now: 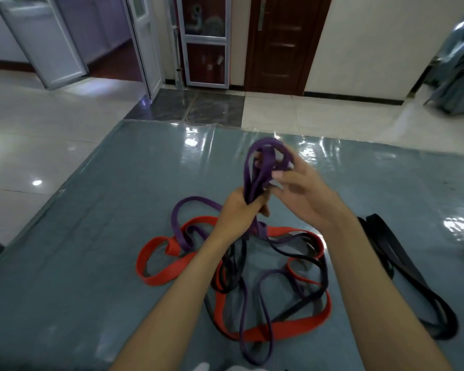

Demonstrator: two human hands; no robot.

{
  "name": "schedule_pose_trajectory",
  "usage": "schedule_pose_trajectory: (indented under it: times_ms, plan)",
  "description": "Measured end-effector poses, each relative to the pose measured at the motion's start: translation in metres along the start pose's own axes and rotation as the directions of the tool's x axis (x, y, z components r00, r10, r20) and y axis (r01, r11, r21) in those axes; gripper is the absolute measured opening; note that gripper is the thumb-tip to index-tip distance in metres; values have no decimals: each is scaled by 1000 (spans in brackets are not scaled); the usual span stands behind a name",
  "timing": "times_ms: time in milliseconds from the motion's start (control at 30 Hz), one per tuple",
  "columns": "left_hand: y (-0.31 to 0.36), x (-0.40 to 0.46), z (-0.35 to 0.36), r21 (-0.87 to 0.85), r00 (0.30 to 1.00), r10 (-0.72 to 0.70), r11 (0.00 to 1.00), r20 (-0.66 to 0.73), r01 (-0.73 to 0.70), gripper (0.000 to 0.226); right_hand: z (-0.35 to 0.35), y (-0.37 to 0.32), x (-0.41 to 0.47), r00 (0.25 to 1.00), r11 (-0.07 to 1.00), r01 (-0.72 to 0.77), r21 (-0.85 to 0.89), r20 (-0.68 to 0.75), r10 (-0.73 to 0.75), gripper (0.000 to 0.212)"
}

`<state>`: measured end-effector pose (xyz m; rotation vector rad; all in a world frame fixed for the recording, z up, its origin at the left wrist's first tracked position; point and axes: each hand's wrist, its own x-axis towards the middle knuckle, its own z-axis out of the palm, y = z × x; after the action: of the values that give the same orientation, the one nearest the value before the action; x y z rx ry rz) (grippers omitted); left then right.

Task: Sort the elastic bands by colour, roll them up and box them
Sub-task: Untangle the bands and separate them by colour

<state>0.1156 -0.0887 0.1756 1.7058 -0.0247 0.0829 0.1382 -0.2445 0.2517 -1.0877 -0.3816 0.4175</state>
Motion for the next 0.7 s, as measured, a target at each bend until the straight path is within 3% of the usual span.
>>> schedule_pose_trajectory:
  times_ms: [100, 167, 267, 333, 367, 400, 467, 533, 600, 700]
  plan:
    - [7, -14, 10, -17, 997, -58, 998, 43, 58, 31, -22, 24, -18, 997, 992, -45, -121, -70, 36, 85]
    - [11, -23, 20, -103, 992, -105, 988, 63, 111, 39, -25, 46, -27, 986, 975, -32, -220, -168, -5, 73]
    - [19, -31, 34, -228, 978, -188, 952, 88, 204, 33, -32, 76, -34, 915, 996, 36, -87, -398, -68, 49]
    - [25, -33, 39, -274, 973, -208, 935, 97, 227, 30, -40, 89, -41, 827, 998, 58, 25, -561, -34, 42]
    - [29, -32, 40, -290, 973, -208, 930, 95, 227, 32, -45, 95, -45, 818, 996, 53, 65, -575, -6, 43]
    - [34, -30, 42, -319, 973, -212, 920, 88, 229, 32, -48, 98, -50, 851, 996, 28, 87, -524, 22, 43]
    - [42, -22, 44, -432, 967, -245, 867, 68, 249, 30, -46, 99, -58, 957, 996, -71, 61, -276, 85, 40]
    - [47, -11, 45, -519, 954, -295, 808, 51, 277, 27, -44, 97, -68, 980, 987, -161, 10, -119, 161, 46]
    - [46, 0, 46, -561, 943, -334, 778, 15, 284, 27, -44, 85, -77, 969, 970, -239, -47, -80, 235, 52]
    - [40, 13, 49, -613, 932, -363, 735, 8, 292, 29, -49, 59, -84, 975, 942, -221, -255, -97, 202, 24]
